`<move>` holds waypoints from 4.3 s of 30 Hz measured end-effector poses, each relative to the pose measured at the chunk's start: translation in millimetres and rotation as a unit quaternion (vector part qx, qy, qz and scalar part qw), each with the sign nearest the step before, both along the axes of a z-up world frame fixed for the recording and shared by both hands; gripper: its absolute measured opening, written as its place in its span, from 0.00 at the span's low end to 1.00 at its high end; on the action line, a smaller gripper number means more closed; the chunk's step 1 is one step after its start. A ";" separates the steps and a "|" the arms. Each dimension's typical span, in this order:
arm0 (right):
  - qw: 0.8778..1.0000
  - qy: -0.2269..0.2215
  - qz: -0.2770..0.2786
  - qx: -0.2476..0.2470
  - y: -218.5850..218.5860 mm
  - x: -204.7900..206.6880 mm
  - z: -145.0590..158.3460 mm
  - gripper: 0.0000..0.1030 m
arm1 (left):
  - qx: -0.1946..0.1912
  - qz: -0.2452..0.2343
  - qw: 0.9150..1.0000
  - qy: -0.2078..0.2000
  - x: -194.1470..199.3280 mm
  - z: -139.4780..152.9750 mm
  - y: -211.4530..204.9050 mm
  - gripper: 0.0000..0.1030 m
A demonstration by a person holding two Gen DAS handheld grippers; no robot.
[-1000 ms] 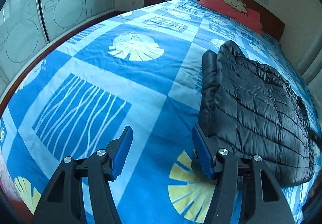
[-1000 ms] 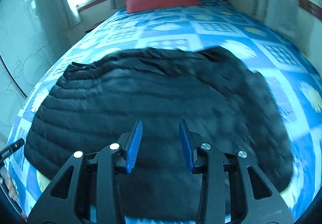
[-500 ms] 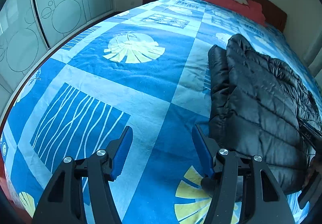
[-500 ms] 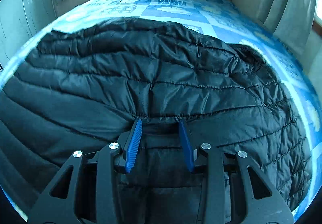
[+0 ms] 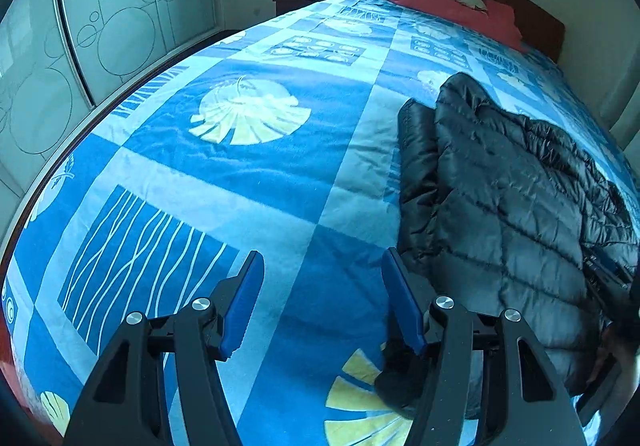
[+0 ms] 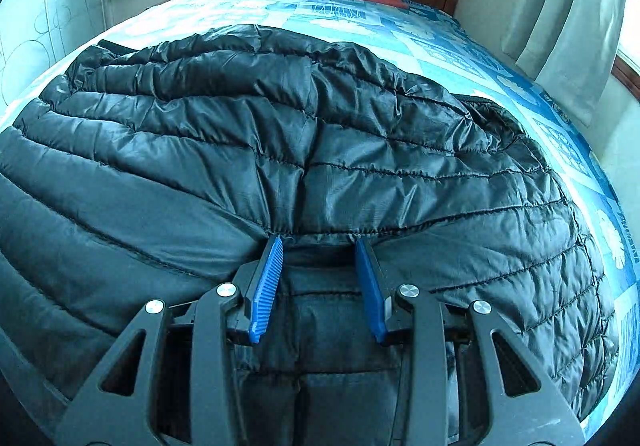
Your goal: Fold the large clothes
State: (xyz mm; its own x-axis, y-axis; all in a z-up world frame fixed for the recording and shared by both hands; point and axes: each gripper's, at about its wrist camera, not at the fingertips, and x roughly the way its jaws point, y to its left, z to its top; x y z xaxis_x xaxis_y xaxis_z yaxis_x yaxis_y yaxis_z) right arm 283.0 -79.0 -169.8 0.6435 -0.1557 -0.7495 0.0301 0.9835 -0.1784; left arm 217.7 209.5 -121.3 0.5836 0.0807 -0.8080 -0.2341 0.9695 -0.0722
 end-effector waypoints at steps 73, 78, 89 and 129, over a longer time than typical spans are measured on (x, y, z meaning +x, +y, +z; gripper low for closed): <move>1.000 -0.023 -0.002 -0.017 14.0 -4.4 -5.9 0.37 | -0.026 -0.197 0.978 0.062 95.4 -19.5 -109.0 0.29; 1.000 -0.024 -0.003 -0.018 14.6 -1.8 -5.8 0.37 | -0.009 -0.196 0.979 0.059 96.1 -10.3 -114.1 0.22; 0.999 -0.026 -0.004 -0.019 15.2 -5.3 -5.4 0.37 | 0.051 -0.198 0.977 0.064 96.8 -15.7 -128.1 0.38; 1.000 -0.017 -0.005 0.007 -13.6 17.6 13.5 0.38 | 0.023 -0.200 0.979 0.017 78.8 63.4 -167.5 0.20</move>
State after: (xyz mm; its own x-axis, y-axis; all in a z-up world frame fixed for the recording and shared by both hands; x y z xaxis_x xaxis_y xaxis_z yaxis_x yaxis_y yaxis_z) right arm 300.7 -92.6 -156.3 0.6664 -0.1511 -0.7301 0.0456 0.9857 -0.1624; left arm 296.5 42.0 -57.9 0.5484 -0.1118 -0.8287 0.1643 0.9861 -0.0244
